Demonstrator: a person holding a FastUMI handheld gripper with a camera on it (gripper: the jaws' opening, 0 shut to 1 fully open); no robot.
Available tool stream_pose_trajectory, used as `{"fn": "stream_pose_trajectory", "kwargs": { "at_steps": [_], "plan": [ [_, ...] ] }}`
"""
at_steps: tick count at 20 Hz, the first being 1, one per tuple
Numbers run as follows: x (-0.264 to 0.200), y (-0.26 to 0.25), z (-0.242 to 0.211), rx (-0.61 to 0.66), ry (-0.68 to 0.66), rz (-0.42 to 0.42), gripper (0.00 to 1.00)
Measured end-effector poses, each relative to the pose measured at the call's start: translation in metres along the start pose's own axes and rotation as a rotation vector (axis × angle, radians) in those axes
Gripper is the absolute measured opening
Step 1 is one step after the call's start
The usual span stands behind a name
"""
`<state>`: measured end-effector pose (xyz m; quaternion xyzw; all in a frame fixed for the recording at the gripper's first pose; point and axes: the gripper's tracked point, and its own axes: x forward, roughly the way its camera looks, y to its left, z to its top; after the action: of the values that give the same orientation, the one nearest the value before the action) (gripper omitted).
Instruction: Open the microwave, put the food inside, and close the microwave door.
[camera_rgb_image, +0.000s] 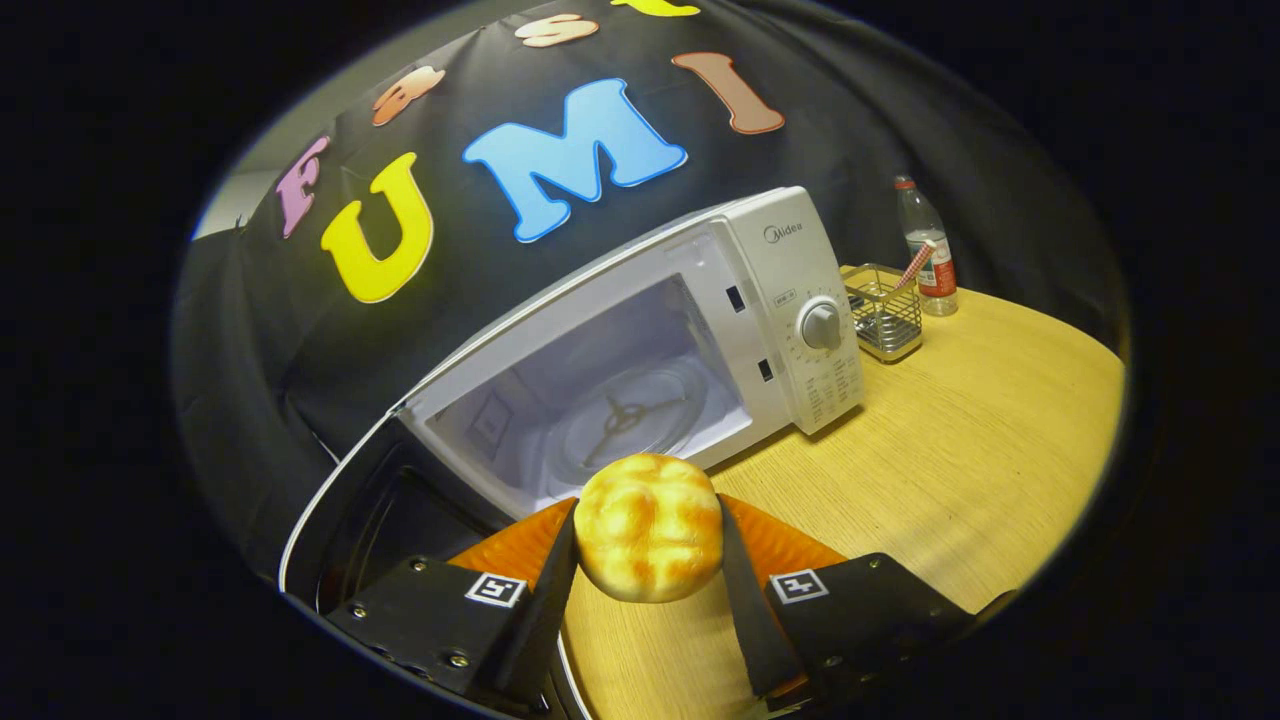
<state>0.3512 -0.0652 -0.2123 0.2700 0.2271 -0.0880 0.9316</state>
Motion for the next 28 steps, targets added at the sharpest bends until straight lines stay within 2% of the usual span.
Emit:
{"fn": "stream_pose_trajectory", "kwargs": {
  "at_steps": [17,22,23,28],
  "plan": [
    [0.140,0.031,0.000,0.216,0.005,0.046,0.74],
    [0.160,0.028,0.007,0.284,-0.021,0.049,0.74],
    [0.164,0.033,0.008,0.298,-0.031,0.070,0.74],
    [0.174,0.043,0.008,0.274,-0.048,0.108,0.73]
  ]
}}
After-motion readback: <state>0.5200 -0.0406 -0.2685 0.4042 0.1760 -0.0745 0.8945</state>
